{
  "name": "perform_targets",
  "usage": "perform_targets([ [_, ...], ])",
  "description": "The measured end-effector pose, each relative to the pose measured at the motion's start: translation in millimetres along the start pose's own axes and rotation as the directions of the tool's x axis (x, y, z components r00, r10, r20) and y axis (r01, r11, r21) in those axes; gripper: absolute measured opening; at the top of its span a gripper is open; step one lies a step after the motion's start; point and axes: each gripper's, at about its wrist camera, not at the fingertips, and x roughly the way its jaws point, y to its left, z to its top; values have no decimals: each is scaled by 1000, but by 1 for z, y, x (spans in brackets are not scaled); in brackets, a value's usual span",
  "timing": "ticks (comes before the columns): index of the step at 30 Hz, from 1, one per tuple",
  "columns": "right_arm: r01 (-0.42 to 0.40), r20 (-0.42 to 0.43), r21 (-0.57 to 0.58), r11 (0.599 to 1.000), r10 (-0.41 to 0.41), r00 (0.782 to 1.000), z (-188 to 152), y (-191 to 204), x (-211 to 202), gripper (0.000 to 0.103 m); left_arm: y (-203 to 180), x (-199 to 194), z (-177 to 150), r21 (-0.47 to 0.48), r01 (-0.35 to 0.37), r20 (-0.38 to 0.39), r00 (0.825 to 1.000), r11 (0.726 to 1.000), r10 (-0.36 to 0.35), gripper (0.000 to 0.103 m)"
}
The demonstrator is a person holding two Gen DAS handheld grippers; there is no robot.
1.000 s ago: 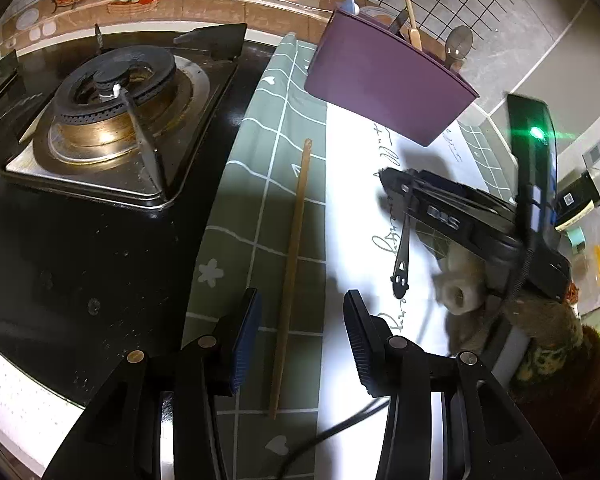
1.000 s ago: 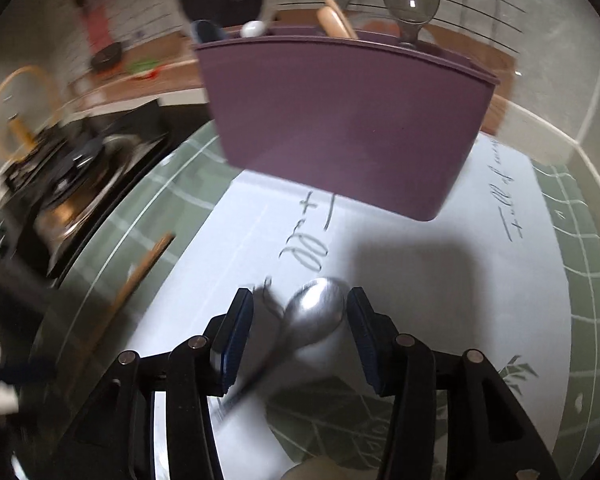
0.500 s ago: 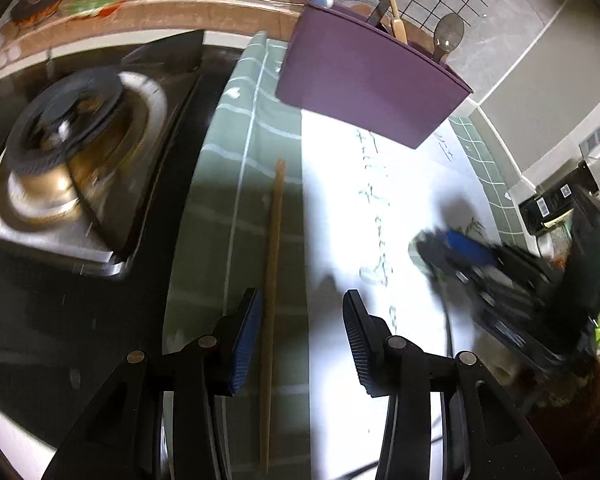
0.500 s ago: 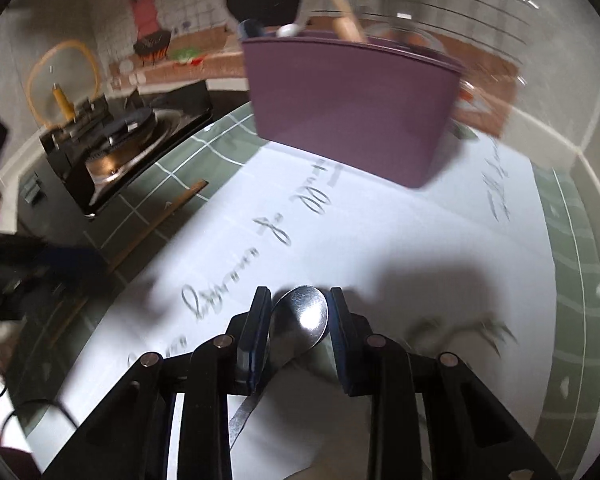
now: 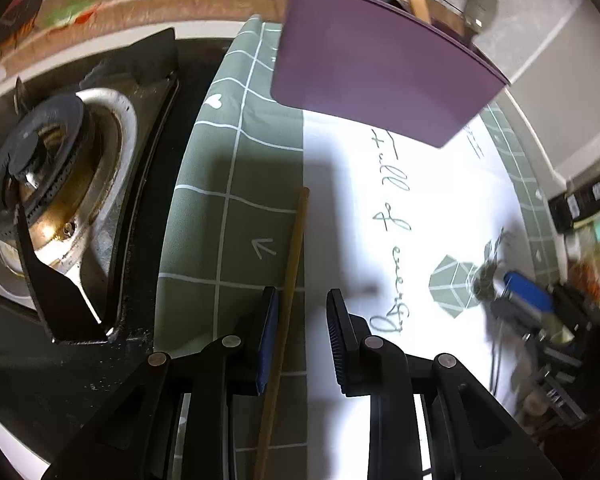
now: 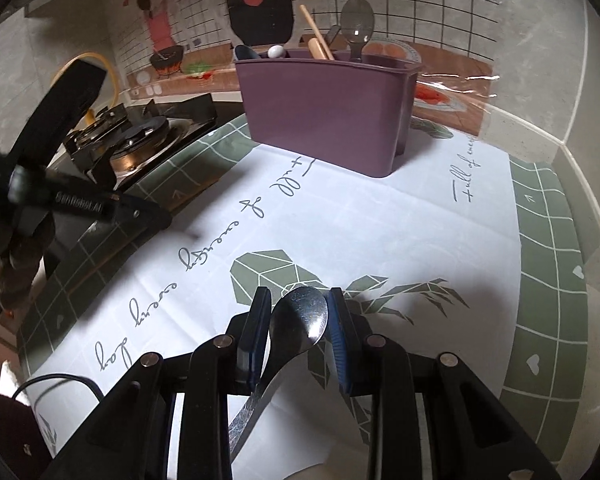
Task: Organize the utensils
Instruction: 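Grasp the wooden chopstick on the mat with the left tool while the right holds the spoon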
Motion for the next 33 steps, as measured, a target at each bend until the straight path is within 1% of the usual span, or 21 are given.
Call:
perform_targets([
  [2, -13, -2, -14, 1000, 13, 1000, 0, 1, 1, 26, 0, 1, 3, -18, -2, -5, 1000, 1000, 2, 22],
  [3, -29, -12, -27, 999, 29, 1000, 0, 3, 4, 27, -1, 2, 3, -17, -12, -4, 1000, 1000, 12, 15],
  [4, -36, -23, -35, 999, 35, 999, 0, 3, 6, 27, -2, 2, 2, -15, -19, 0, 1000, 1000, 19, 11],
  [6, -22, -33, -45, 999, 20, 999, 0, 4, 9, 28, -6, 2, -3, -8, 4, 2, 1000, 1000, -4, 9],
  [8, -11, -28, -40, 999, 10, 1000, -1, 4, 6, 34, -12, 2, -10, 3, 28, -1, 1000, 1000, -28, 7],
  [9, -3, -25, -30, 1000, 3, 1000, -2, 3, 3, 35, -16, 1, -15, 15, 30, -4, 1000, 999, -30, 7],
  [11, 14, -32, -6, 1000, -14, 999, -5, 2, 0, 35, -24, 0, -25, 37, 35, -11, 999, 999, -35, 7],
  [15, 41, -78, 59, 997, -36, 996, -12, 2, 2, 36, -38, -6, -41, 124, -7, -6, 1000, 992, 8, 7],
  [18, 65, -87, 73, 995, -59, 995, -14, 8, 5, 37, -40, -8, -45, 151, -22, -7, 1000, 988, 23, 7],
  [22, 77, -84, 89, 993, -69, 994, -9, 12, 11, 37, -40, -8, -42, 159, -35, -17, 999, 987, 38, 8],
  [23, 77, -85, 89, 993, -70, 994, -8, 13, 12, 35, -41, -7, -41, 165, -40, -19, 999, 985, 44, 8],
  [25, 71, -85, 90, 993, -64, 994, -7, 14, 13, 26, -44, -4, -40, 182, -50, -22, 998, 982, 55, 8],
  [27, 66, -89, 80, 995, -59, 994, -7, 17, 12, 26, -47, -2, -38, 198, -58, -23, 998, 979, 63, 8],
  [29, 78, -83, 60, 995, -73, 994, -7, 19, 9, 26, -51, 0, -34, 210, -65, -26, 997, 976, 72, 8],
  [33, 77, -50, 60, 995, -74, 996, -5, 20, -5, 26, -59, 5, -27, 252, -99, -39, 993, 963, 112, 8],
])
